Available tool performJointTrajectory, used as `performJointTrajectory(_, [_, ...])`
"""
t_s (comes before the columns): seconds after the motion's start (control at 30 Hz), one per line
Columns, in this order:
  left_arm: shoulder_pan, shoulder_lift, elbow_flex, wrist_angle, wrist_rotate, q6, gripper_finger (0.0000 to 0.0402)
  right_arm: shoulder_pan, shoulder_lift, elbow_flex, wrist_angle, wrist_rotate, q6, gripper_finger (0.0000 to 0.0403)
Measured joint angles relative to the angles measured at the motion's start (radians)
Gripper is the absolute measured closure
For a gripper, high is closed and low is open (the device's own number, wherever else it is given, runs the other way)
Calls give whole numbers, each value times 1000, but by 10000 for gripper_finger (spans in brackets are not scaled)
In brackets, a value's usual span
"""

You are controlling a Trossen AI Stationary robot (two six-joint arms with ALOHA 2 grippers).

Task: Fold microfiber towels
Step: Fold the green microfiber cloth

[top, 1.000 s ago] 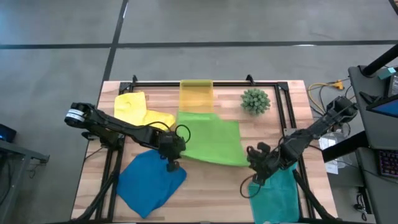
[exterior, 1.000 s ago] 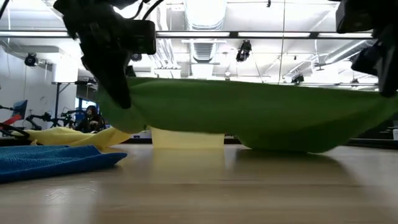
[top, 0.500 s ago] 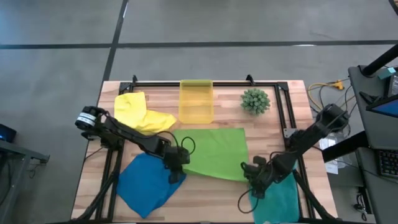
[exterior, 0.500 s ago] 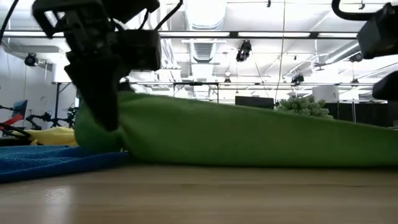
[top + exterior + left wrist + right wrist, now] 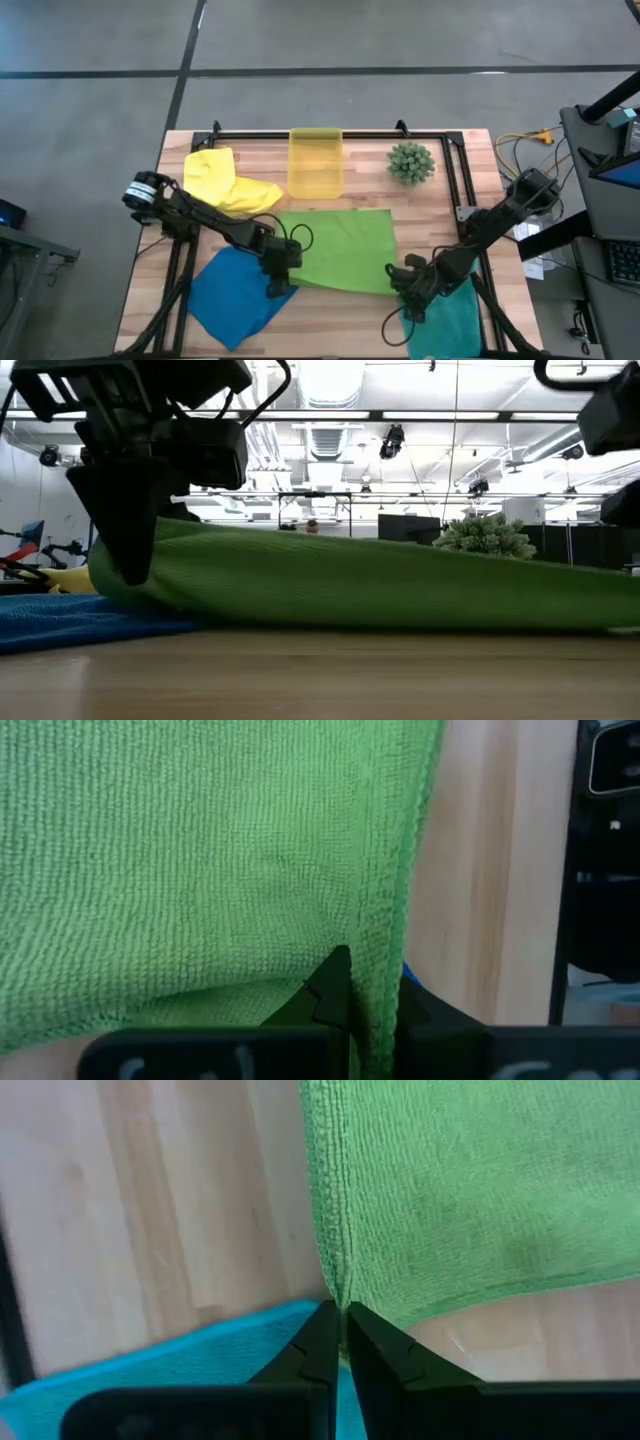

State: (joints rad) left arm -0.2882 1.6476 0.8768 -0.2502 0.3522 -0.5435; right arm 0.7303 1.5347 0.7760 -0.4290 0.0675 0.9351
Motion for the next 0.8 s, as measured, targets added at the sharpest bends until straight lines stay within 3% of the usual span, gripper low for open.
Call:
performJointTrajectory(0.23, [0, -24, 0, -4, 36, 1, 386, 0, -27, 0, -12, 2, 5, 394])
performJointTrajectory(0.57, [-10, -31, -2, -14, 72, 27, 225, -4, -13, -2, -7, 8, 9, 394])
performJointTrajectory(0.67, [-20, -31, -2, -13, 53, 43, 218, -9, -13, -2, -7, 9, 20, 394])
performJointTrajectory(0.8, [-39, -31, -2, -13, 47, 58, 238, -11, -13, -2, -5, 12, 49, 394])
